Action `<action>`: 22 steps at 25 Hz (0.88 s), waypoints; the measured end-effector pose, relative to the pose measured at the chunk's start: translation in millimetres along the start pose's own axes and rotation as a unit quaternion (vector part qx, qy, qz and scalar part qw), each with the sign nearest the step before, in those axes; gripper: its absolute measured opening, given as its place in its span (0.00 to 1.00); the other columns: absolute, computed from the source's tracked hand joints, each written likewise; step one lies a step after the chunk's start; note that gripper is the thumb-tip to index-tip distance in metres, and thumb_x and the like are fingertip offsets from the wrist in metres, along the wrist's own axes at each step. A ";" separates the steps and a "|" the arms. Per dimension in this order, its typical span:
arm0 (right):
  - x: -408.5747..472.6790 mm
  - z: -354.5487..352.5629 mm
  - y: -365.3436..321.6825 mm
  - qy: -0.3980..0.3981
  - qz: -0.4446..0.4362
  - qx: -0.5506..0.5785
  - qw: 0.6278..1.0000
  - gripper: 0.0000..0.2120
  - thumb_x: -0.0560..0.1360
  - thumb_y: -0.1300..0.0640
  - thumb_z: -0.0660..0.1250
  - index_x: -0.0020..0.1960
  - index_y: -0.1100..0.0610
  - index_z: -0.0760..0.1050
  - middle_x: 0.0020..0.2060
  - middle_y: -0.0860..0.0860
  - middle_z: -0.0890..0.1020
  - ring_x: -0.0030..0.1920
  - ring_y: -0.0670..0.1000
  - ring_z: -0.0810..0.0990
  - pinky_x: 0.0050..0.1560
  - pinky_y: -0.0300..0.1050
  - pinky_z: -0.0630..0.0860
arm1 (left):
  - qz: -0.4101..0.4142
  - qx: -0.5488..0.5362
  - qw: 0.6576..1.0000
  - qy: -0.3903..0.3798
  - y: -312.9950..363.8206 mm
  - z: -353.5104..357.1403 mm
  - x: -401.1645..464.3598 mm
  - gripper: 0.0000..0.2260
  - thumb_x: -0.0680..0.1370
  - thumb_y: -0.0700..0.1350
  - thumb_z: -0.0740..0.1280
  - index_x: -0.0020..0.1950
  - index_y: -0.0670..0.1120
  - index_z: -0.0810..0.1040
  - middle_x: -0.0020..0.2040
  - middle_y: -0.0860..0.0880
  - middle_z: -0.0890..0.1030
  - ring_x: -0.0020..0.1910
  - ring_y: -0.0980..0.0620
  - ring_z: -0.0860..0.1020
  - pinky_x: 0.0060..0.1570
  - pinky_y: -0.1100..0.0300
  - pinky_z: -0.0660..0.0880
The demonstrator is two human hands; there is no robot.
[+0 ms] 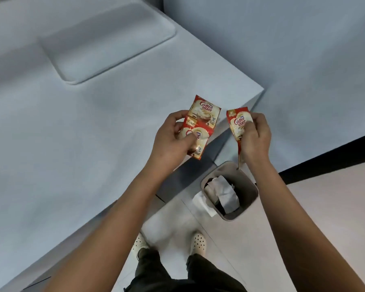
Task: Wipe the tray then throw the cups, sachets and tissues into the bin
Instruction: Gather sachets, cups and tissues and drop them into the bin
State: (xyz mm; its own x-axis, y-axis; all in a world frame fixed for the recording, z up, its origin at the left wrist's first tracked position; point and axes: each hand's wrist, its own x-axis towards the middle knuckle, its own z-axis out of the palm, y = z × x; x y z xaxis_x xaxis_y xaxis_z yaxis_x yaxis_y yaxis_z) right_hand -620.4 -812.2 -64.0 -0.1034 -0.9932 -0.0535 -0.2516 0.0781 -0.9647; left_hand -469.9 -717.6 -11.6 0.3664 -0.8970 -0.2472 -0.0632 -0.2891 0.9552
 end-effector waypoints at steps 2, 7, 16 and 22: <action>7.8 -39.9 37.2 0.018 0.074 -0.021 0.997 0.11 0.77 0.66 0.52 0.54 0.58 0.71 0.46 0.53 0.76 0.39 0.44 0.74 0.31 0.29 0.71 | -0.027 0.029 0.998 -0.043 -14.8 41.6 -2.6 0.19 0.75 0.36 0.67 0.60 0.53 0.69 0.52 0.53 0.79 0.47 0.60 0.79 0.45 0.65 0.79; 3.7 -81.3 115.0 0.026 0.208 -0.091 0.974 0.15 0.78 0.65 0.51 0.62 0.62 0.69 0.53 0.57 0.76 0.49 0.54 0.74 0.37 0.39 0.70 | -0.123 0.167 0.971 -0.116 -77.7 106.2 -1.4 0.20 0.74 0.39 0.68 0.66 0.48 0.70 0.59 0.50 0.78 0.52 0.56 0.77 0.50 0.62 0.76; -10.4 -73.9 191.9 -0.147 0.282 -0.243 0.916 0.18 0.77 0.65 0.56 0.67 0.62 0.68 0.59 0.57 0.76 0.60 0.57 0.74 0.57 0.45 0.69 | -0.263 0.252 0.915 -0.175 -157.1 123.8 22.7 0.16 0.77 0.40 0.64 0.64 0.41 0.73 0.61 0.43 0.77 0.61 0.44 0.75 0.61 0.53 0.72; -18.6 -68.9 204.0 -0.210 0.301 -0.280 0.887 0.16 0.77 0.63 0.57 0.63 0.64 0.72 0.57 0.58 0.77 0.59 0.59 0.74 0.46 0.37 0.66 | -0.254 0.206 0.934 -0.142 -150.3 106.1 19.1 0.15 0.76 0.40 0.65 0.64 0.45 0.74 0.56 0.49 0.79 0.58 0.51 0.76 0.59 0.60 0.71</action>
State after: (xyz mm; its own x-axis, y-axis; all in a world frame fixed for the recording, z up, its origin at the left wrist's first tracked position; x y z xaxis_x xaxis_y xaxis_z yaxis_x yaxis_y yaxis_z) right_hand -736.1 -771.8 -242.0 -0.0428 -0.6931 -0.7196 -0.7228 0.5187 -0.4566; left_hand -551.9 -726.8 -177.2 0.1897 -0.6453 -0.7400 -0.3213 -0.7530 0.5742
